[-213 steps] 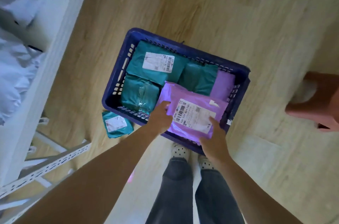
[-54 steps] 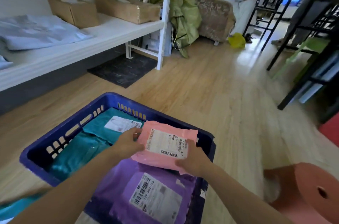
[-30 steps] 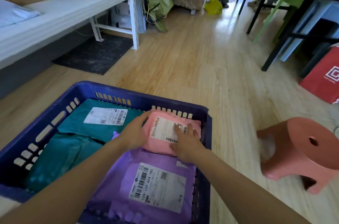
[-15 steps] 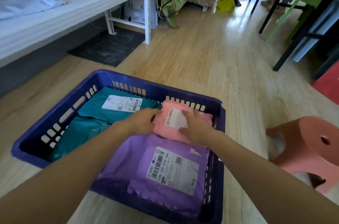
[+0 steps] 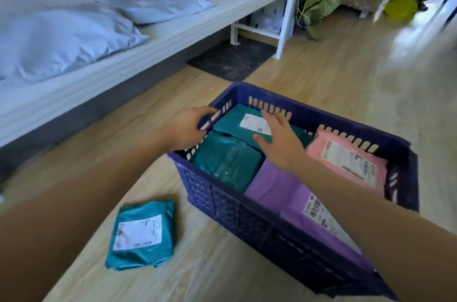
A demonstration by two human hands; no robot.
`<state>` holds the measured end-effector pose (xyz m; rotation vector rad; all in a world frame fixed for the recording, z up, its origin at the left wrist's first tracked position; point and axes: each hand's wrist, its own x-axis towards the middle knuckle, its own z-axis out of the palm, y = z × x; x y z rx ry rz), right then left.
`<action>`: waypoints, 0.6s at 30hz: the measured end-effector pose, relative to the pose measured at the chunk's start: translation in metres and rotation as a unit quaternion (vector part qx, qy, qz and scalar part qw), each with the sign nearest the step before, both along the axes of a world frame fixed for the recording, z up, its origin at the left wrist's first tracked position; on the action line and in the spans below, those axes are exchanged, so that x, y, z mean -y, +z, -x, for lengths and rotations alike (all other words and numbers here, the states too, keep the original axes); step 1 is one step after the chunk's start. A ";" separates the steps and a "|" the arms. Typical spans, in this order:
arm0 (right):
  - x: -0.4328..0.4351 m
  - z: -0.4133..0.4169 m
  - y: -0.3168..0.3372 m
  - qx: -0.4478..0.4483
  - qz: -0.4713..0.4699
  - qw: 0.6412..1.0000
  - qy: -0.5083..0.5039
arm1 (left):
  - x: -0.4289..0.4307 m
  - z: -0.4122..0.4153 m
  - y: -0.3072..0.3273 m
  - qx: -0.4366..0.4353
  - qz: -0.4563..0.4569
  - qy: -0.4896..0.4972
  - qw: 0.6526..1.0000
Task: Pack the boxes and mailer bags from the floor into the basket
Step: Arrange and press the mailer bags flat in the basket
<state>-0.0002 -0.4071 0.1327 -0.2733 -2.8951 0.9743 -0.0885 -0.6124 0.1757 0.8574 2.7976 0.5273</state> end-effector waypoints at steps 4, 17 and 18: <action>0.065 0.014 -0.011 -0.058 -0.024 0.997 0.046 | 0.069 -0.001 -0.016 0.020 0.001 0.062 0.998; 0.198 0.013 -0.086 -0.156 -0.240 0.917 0.278 | 0.219 -0.027 -0.162 0.152 0.044 0.183 0.970; 0.206 0.010 -0.094 -0.142 -0.235 0.916 0.292 | 0.225 -0.030 -0.173 0.160 0.043 0.192 0.967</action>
